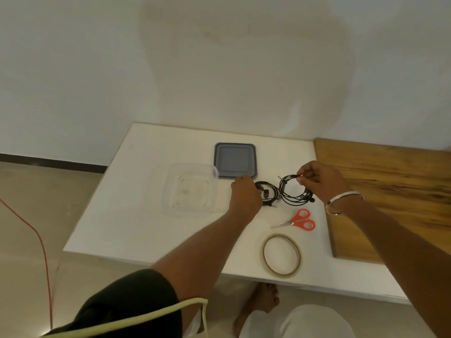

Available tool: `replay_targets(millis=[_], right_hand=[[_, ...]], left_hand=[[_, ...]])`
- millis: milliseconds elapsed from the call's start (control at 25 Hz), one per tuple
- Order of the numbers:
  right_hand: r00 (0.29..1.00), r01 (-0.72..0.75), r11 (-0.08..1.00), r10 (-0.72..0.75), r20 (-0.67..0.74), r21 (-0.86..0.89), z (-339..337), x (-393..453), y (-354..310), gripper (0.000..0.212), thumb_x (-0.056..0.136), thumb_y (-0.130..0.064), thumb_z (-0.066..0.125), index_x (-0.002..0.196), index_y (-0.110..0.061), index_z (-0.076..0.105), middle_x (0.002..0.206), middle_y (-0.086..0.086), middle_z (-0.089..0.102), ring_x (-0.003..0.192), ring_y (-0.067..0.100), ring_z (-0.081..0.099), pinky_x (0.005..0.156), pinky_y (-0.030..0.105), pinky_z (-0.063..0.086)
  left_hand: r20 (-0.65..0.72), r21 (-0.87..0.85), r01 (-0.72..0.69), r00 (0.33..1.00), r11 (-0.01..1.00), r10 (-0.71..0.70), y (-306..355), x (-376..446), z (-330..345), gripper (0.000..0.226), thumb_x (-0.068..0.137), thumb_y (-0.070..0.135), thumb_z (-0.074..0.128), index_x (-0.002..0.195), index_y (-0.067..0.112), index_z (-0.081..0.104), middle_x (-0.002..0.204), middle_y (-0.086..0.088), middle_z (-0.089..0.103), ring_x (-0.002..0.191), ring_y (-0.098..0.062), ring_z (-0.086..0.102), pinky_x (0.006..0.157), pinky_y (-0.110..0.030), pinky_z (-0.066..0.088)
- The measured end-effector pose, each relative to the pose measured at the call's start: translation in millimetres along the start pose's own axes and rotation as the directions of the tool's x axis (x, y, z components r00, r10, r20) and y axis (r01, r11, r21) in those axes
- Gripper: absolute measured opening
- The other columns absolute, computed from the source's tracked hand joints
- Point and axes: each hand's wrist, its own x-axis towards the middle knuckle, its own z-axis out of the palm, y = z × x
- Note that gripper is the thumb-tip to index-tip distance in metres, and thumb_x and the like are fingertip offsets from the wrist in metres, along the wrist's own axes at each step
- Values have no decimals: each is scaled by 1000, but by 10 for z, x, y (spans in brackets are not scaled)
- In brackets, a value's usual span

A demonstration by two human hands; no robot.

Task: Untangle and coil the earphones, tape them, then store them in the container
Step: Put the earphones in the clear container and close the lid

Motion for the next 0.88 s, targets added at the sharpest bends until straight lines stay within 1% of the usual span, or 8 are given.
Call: replay_targets(millis=[120, 200, 480, 560, 640, 720, 800, 880], right_hand=[[1000, 3, 1000, -3, -9, 2, 42, 20, 10, 10, 82, -14, 68, 86, -22, 63, 85, 9, 68, 76, 28, 66, 70, 40, 57], [1000, 8, 1000, -8, -17, -8, 70, 22, -15, 9, 83, -14, 68, 87, -20, 63, 84, 8, 68, 75, 27, 66, 66, 38, 56], [998, 5, 1000, -6, -57, -13, 115, 10, -113, 8, 84, -16, 66, 89, -20, 62, 83, 5, 66, 71, 24, 64, 59, 31, 54], [997, 0, 1000, 0, -72, -5, 123, 21, -135, 8, 85, -16, 66, 90, -20, 62, 83, 4, 67, 72, 25, 65, 61, 31, 54], [996, -13, 1000, 14, -89, 15, 133, 35, -168, 8, 85, -14, 65, 92, -18, 62, 85, 9, 68, 74, 26, 66, 65, 34, 55], [995, -9, 1000, 10, -103, 16, 135, 57, -224, 12, 87, -12, 63, 98, -15, 64, 83, 14, 66, 73, 27, 65, 71, 35, 54], [993, 15, 1000, -14, -121, 2, 143, 77, -316, 17, 88, -10, 61, 104, -14, 66, 78, 8, 65, 69, 22, 62, 72, 33, 54], [986, 34, 999, -32, -161, 10, 159, 101, -437, 18, 88, -10, 61, 104, -14, 68, 78, 2, 64, 65, 16, 60, 67, 26, 52]], left_hand=[[15, -103, 110, 994, 989, -109, 54, 19, 7, 15, 90, 8, 59, 101, -1, 55, 107, -17, 61, 99, -28, 61, 72, -28, 43], [46, -139, 142, 990, 980, -137, 73, 23, 2, 11, 88, 5, 61, 97, -1, 57, 102, -18, 64, 94, -28, 64, 67, -25, 43], [52, -54, 79, 996, 995, -76, -4, -24, -22, 24, 89, 18, 61, 102, -1, 56, 107, -18, 62, 98, -30, 63, 71, -33, 50], [35, -89, 52, 998, 995, -49, -5, -25, -58, 25, 91, 20, 59, 106, 1, 53, 104, -15, 62, 95, -29, 62, 69, -33, 48], [34, -209, 48, 999, 977, -42, -14, -6, -133, 22, 91, 17, 59, 107, 2, 52, 101, -15, 63, 89, -29, 65, 68, -35, 51], [23, -294, 26, 1000, 955, -20, -51, 22, -256, 16, 91, 9, 56, 106, 3, 55, 98, -14, 65, 77, -22, 64, 63, -24, 52], [-15, -291, -30, 1000, 956, 27, -100, 31, -427, 15, 93, 5, 52, 104, 2, 62, 89, -8, 64, 65, -9, 56, 53, -8, 42], [-68, -288, -82, 996, 954, 65, -142, 23, -628, 18, 94, 6, 53, 105, 3, 66, 89, -10, 67, 69, -14, 59, 63, -14, 46]])
